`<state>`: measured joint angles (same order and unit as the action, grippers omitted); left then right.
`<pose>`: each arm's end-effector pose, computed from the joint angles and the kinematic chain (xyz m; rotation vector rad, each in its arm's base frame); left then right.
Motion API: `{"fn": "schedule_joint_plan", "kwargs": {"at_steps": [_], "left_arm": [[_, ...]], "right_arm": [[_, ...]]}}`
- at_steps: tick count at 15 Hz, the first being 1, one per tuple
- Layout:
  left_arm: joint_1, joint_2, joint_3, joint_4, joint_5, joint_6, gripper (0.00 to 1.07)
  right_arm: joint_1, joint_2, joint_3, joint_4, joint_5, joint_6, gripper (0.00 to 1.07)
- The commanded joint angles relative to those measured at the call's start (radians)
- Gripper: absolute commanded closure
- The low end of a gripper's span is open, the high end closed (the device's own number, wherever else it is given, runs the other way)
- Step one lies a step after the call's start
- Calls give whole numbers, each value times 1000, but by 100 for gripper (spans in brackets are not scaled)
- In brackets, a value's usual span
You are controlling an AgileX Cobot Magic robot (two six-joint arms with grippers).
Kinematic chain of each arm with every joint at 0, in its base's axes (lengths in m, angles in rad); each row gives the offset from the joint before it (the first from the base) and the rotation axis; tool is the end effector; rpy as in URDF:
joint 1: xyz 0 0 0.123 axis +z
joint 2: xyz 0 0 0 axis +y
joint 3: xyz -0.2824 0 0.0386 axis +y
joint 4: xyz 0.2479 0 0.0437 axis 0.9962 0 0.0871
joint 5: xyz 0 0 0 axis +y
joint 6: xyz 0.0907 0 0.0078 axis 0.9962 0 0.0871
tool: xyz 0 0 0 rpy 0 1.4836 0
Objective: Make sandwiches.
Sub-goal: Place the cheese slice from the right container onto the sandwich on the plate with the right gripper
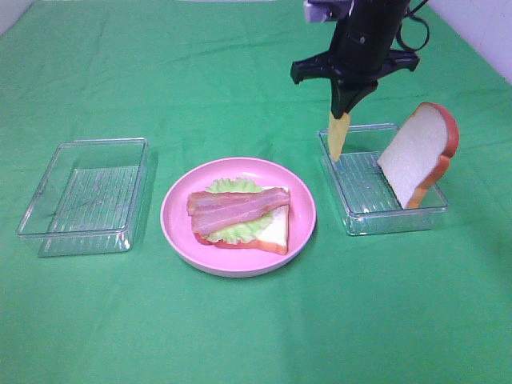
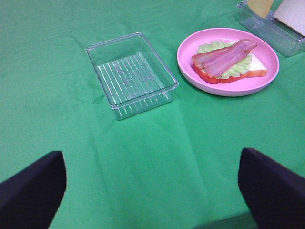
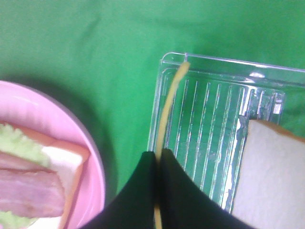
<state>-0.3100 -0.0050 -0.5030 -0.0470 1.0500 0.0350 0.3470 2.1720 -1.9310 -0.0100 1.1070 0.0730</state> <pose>-0.0064 -0.0018 0.2789 0.3509 2.0018 -0.2296 0.4426 0.1592 0.2306 -0.3915 2.8082 0.0790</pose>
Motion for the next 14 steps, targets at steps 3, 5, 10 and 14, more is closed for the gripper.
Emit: {"fn": "schedule_joint_plan", "kwargs": {"at_steps": [3,5,10,14], "left_arm": [[-1,-20,1,-6,-11,1,14],[-1,-20,1,-6,-11,1,14],[-1,-20,1,-6,-11,1,14],[-1,-20,1,-6,-11,1,14]], "right_arm": [[0,-88,-5,262,97,-136,107],[2,-73,-2,470,157,-254,107],[71,-32,155,696,149,-418,107],[109,41,164,694,75,-406,107]]}}
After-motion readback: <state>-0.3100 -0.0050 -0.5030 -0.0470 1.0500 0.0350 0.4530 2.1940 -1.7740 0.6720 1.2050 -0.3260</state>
